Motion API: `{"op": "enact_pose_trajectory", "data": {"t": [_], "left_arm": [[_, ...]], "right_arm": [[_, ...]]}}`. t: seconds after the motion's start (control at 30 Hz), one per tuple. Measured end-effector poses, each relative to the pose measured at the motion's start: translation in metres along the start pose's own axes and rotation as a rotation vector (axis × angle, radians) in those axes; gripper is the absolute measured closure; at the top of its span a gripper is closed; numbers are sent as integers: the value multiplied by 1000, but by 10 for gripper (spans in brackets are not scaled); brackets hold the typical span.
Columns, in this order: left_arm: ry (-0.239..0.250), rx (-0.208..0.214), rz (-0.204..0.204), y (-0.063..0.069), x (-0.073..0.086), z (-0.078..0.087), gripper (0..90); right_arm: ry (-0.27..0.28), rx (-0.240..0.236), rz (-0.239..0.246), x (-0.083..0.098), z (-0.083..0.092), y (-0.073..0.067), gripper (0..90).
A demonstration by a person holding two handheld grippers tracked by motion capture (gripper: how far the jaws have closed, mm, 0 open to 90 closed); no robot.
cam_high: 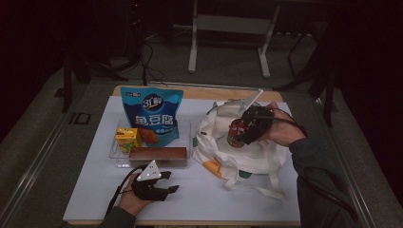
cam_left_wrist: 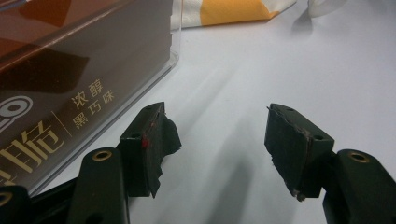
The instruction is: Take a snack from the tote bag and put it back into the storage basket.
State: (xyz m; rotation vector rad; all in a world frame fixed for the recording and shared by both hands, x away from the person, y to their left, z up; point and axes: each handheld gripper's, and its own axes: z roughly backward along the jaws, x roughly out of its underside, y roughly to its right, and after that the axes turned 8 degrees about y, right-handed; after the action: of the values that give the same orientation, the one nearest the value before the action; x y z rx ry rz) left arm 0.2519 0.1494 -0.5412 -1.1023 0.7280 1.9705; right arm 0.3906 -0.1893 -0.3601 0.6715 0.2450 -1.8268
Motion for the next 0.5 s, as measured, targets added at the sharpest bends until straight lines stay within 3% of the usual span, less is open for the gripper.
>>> {"op": "enact_pose_trajectory", "data": {"t": [0.5], "left_arm": [[1,0,-1,0,0,0,393]], "right_arm": [[25,-11,28,-16,0,-6,242]]}}
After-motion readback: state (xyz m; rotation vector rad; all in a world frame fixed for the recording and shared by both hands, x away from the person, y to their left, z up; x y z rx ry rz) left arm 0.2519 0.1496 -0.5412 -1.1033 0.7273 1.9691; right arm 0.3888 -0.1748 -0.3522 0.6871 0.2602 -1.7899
